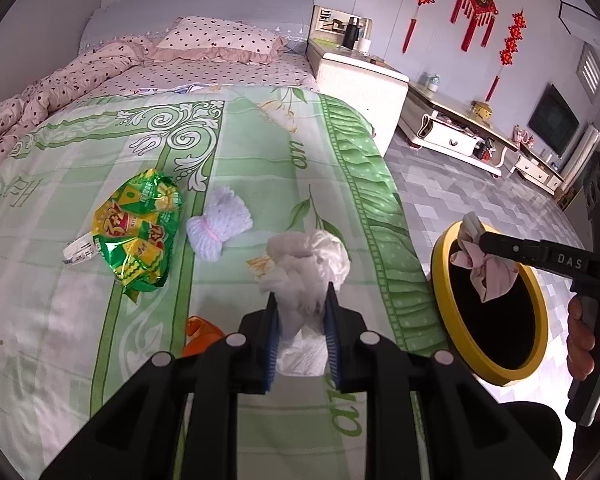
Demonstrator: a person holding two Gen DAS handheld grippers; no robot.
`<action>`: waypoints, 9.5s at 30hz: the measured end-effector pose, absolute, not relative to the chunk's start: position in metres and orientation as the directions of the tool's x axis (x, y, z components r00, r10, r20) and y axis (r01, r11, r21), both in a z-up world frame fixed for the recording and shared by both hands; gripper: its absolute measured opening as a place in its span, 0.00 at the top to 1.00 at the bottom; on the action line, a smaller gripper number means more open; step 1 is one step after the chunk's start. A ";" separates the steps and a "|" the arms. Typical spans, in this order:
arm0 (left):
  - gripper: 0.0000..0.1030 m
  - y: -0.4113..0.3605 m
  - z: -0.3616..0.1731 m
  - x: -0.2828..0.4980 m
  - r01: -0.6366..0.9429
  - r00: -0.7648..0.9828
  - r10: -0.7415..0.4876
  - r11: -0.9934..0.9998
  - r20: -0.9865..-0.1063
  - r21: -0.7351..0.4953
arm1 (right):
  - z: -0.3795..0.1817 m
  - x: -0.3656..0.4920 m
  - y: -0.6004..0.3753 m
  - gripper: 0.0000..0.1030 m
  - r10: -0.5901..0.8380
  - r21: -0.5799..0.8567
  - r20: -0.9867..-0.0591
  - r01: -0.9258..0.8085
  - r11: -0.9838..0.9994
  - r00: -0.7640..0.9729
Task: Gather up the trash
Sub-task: 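Carry the tissue and pink bundle in both tools over the bin, then open both tools above the bin to drop tissue and pink bundle, then move both tools back over the bed toward the remaining trash, then grasp the green snack bag with the left tool while the right tool grasps the lavender mesh puff, then carry the green snack bag and lavender mesh puff in both tools over the bin, then open both tools above the bin to drop the snack bag and mesh, then move both tools back over the bed toward the wrapper strip and orange peel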
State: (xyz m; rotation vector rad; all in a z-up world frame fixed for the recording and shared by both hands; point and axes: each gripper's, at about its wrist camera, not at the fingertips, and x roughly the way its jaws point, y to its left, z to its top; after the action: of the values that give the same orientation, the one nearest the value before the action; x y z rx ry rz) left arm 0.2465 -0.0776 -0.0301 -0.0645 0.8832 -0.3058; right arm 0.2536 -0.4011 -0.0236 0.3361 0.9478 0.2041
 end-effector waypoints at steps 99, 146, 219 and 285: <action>0.38 -0.041 -0.044 0.268 0.147 0.607 -0.249 0.968 -0.755 -0.202 | -0.015 0.276 -0.386 0.34 0.322 0.397 -0.761 0.012 0.918 0.563; 0.41 0.060 -0.119 0.364 -0.038 0.554 -0.181 0.970 -0.812 -0.242 | -0.122 0.451 -0.181 0.36 0.453 0.423 -0.830 -0.162 0.892 0.324; 0.76 -0.093 -0.022 0.267 0.222 0.550 -0.390 0.921 -0.738 -0.321 | -0.007 0.283 -0.418 0.74 0.339 0.446 -0.744 0.051 0.893 0.576; 0.26 -0.165 -0.037 0.266 0.344 0.555 -0.439 0.894 -0.707 -0.286 | -0.010 0.212 -0.500 0.26 0.107 0.301 -0.686 0.147 0.942 0.720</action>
State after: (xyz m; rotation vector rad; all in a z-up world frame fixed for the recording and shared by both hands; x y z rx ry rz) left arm 0.2661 -0.1649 -0.0372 -0.1192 0.8674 -0.4638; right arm 0.2115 -0.4996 -0.0099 0.3498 0.7711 -0.0225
